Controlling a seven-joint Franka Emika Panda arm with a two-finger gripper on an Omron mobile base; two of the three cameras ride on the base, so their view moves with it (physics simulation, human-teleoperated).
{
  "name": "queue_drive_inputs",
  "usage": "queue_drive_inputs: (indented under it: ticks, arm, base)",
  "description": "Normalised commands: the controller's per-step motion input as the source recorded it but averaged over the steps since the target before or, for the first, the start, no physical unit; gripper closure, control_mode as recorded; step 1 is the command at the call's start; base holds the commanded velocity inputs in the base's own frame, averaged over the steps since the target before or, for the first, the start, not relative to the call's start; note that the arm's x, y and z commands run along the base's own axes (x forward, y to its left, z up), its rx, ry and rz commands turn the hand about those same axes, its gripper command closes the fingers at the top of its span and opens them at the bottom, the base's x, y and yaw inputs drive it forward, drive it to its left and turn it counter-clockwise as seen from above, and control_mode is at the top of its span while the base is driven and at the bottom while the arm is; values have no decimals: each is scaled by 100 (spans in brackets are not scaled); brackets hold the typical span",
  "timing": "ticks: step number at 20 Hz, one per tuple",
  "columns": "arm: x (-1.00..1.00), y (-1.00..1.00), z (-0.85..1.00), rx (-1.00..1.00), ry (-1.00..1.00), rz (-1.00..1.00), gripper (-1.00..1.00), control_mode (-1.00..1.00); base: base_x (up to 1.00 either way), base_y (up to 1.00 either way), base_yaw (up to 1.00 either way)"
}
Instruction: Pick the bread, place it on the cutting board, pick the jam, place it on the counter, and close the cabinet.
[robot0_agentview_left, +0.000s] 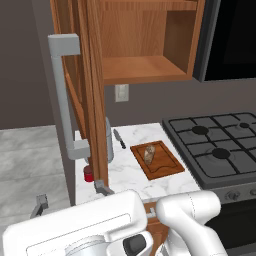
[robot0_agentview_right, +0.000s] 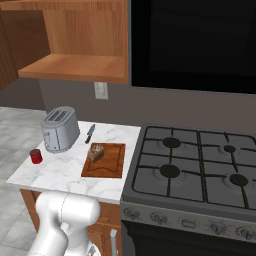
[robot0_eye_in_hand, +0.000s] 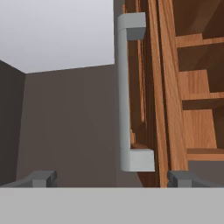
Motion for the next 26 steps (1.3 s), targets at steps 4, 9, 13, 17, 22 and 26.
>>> queue_drive_inputs:
  ticks: [4,9,13,17,22,26]
  arm:
    - [0,12,0,0,0,0,-100,-100]
    - [2,1,0,0,0,-3,-100,-100]
    - [5,0,0,0,0,-5,-100,-100]
    - [6,0,0,0,0,-5,-100,-100]
    - [1,2,0,0,0,-4,-100,-100]
    - [2,6,0,0,0,-5,-100,-100]
  base:
    - [0,0,0]
    - [0,0,0]
    - [0,0,0]
    - [0,0,0]
    - [0,0,0]
    - [0,0,0]
